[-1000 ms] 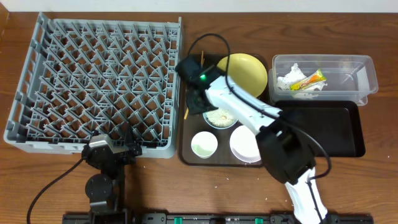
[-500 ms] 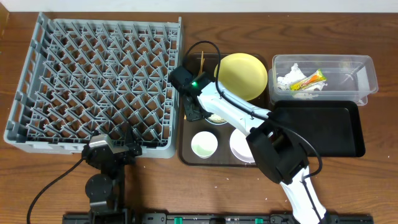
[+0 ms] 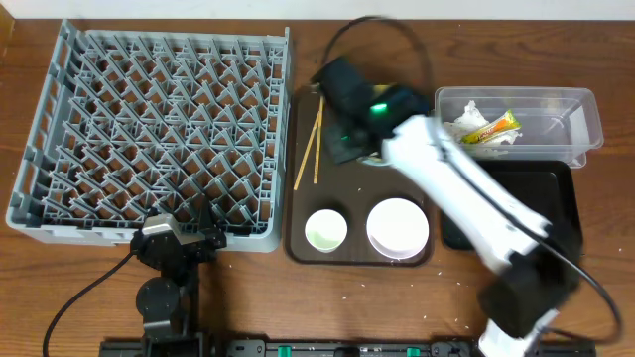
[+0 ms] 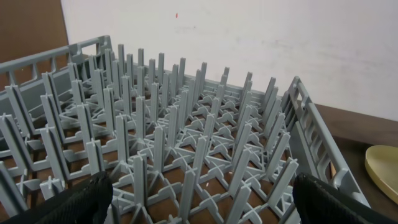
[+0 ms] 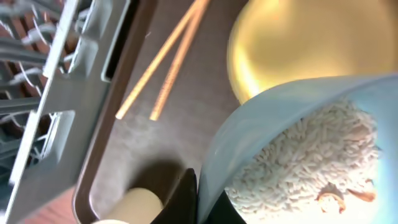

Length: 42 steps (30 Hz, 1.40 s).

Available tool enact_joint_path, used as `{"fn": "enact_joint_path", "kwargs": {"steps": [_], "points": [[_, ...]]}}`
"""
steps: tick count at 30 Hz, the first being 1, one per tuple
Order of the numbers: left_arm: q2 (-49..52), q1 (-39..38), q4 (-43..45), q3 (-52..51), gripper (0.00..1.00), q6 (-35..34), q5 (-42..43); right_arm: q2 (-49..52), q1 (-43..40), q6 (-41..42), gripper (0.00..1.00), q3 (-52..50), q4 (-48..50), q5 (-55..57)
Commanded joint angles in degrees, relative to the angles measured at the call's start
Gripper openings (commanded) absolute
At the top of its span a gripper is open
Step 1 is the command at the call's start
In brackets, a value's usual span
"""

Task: Sort waste into correct bins and load items into the dishwasher
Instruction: 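Grasp the light-blue rice bowl rim with the right gripper, then tip the blue bowl over the black tray to dump the rice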

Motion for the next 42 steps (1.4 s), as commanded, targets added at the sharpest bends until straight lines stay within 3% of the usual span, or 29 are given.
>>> {"fn": "enact_joint_path", "kwargs": {"steps": [1,4,8,18,22,28,42], "points": [[-0.3,0.2,-2.1,-1.0,0.93,0.9,-0.7,-5.2,-4.5,-2.2,0.01,0.6,-4.4,0.9],[-0.3,0.2,-2.1,-1.0,0.93,0.9,-0.7,-7.9,-9.4,-4.9,0.01,-0.5,-11.2,-0.3],[-0.3,0.2,-2.1,-1.0,0.93,0.9,-0.7,-10.3,-13.6,-9.2,0.01,-5.4,-12.2,-3.7],[-0.3,0.2,-2.1,-1.0,0.93,0.9,-0.7,-22.3,-32.9,-21.6,0.01,-30.6,0.2,-26.5],[-0.3,0.2,-2.1,-1.0,0.93,0.9,-0.7,-23.1,-44.2,-30.9,0.01,-39.0,6.3,-45.5],[-0.3,0.2,-2.1,-1.0,0.93,0.9,-0.7,-23.1,-57.2,-36.5,0.01,-50.3,15.6,-67.5],[-0.3,0.2,-2.1,-1.0,0.93,0.9,-0.7,-23.1,-78.1,-37.1,0.01,-57.5,17.6,-83.1]]}}
